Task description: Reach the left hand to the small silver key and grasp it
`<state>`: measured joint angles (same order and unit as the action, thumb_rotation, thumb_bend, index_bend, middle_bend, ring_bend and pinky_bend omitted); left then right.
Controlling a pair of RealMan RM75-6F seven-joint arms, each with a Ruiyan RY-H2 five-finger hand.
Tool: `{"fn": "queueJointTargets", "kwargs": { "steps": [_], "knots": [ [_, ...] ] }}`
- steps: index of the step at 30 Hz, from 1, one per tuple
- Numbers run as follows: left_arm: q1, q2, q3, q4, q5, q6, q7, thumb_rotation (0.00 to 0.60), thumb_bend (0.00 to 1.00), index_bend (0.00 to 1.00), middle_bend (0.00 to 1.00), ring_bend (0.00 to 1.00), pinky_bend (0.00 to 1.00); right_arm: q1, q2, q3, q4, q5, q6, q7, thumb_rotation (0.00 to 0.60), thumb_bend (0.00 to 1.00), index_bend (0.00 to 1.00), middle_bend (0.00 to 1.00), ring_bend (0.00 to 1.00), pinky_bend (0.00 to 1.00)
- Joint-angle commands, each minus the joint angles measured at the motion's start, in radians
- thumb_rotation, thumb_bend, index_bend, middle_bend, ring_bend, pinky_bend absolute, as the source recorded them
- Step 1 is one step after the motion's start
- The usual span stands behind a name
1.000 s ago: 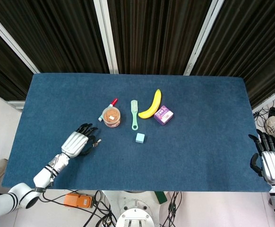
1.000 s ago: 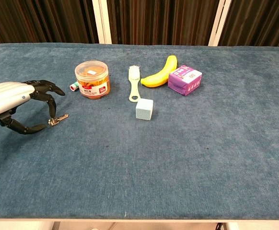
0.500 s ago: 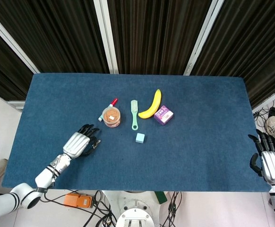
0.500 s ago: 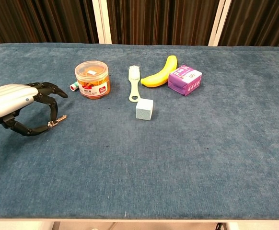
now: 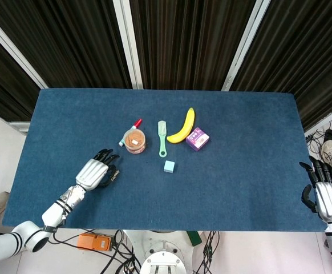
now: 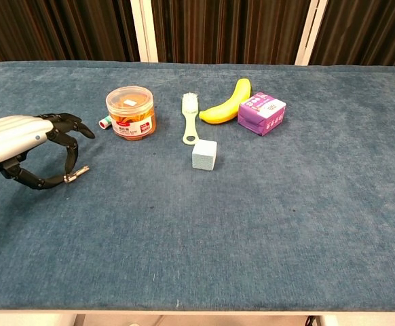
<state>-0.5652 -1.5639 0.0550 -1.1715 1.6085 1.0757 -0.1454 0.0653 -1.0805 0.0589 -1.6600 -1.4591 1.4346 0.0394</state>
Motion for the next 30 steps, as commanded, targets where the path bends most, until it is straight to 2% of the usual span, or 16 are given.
{"fn": "queueJointTargets", "kwargs": {
  "steps": [1,9,18,23,30],
  "knots": [
    [-0.001,0.004,0.0,-0.01,-0.004,-0.002,0.008,0.6,0.39,0.58,0.17,0.0,0.07,0.0,0.0,0.0,0.0,0.0,0.0,0.001,0.6,1.0,0.21,0.07,0.05,0.0],
    [-0.002,0.017,-0.008,-0.041,-0.02,-0.008,0.028,0.6,0.49,0.6,0.17,0.0,0.07,0.0,0.001,-0.001,0.0,-0.001,-0.001,0.005,0.6,1.0,0.21,0.07,0.05,0.0],
    [-0.009,0.059,-0.034,-0.125,-0.042,-0.004,0.066,0.6,0.57,0.63,0.19,0.0,0.07,0.0,0.002,0.0,0.0,0.001,-0.001,0.009,0.6,1.0,0.21,0.07,0.05,0.0],
    [-0.027,0.121,-0.059,-0.224,-0.04,0.003,0.148,0.6,0.57,0.63,0.19,0.0,0.07,0.0,0.003,0.001,-0.001,0.004,-0.001,0.013,0.6,1.0,0.21,0.07,0.05,0.0],
    [-0.065,0.262,-0.135,-0.43,-0.08,-0.002,0.295,0.6,0.57,0.64,0.2,0.0,0.08,-0.001,0.004,0.002,-0.002,0.003,0.001,0.016,0.6,1.0,0.21,0.07,0.05,0.0]
  ]
}}
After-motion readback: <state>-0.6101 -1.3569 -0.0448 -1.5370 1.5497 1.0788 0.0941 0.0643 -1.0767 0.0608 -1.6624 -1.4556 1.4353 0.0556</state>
